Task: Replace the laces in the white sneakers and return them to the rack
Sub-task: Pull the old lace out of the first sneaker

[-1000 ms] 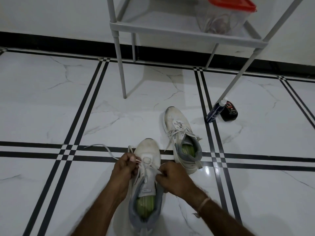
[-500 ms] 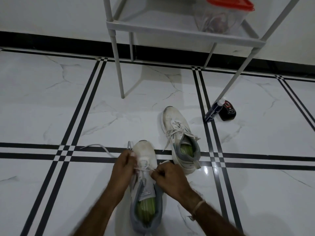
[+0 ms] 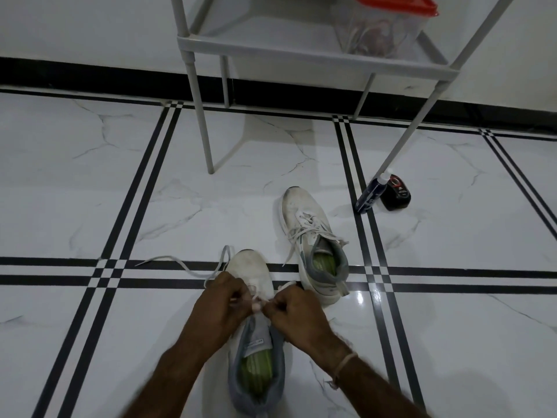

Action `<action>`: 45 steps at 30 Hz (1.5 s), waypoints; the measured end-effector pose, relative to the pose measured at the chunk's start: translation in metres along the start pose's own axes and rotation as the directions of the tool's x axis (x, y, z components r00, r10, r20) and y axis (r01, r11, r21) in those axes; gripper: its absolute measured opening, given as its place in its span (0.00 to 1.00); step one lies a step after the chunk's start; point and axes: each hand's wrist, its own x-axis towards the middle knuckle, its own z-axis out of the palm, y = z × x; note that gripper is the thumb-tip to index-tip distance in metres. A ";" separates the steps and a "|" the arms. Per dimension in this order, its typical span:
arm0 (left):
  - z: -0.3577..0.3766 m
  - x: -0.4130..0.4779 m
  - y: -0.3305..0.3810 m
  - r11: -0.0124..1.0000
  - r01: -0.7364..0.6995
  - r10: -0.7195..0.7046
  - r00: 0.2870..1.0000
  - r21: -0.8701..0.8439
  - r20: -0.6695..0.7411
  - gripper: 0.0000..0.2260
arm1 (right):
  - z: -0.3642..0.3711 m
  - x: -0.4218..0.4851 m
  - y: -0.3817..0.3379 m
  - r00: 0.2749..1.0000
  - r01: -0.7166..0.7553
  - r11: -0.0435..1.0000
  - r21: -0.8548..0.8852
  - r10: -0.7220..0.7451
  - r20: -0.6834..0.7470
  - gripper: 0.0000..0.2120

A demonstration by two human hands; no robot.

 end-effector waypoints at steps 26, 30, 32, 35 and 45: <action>0.005 0.009 -0.003 0.996 -0.002 -0.002 0.999 -0.089 -0.050 0.08 | 0.001 -0.003 -0.001 1.000 -0.007 0.998 -0.061 0.008 0.019 0.18; 0.005 0.001 -0.006 0.988 0.121 -0.110 0.987 -0.097 0.115 0.15 | 0.000 -0.003 0.000 0.999 -0.035 0.999 -0.006 0.035 0.028 0.18; 0.004 0.002 -0.009 0.997 0.076 -0.075 0.990 -0.007 0.123 0.13 | 0.001 -0.002 0.002 0.999 -0.032 0.999 -0.003 0.032 0.025 0.17; 0.006 0.002 -0.005 0.967 0.178 -0.171 0.984 -0.184 0.055 0.07 | 0.000 -0.001 0.003 0.999 -0.030 0.999 -0.010 0.030 0.030 0.16; 0.011 -0.005 0.015 0.964 0.181 -0.202 0.975 -0.195 -0.091 0.03 | 0.002 -0.002 -0.004 0.999 -0.020 0.998 -0.067 0.023 0.042 0.17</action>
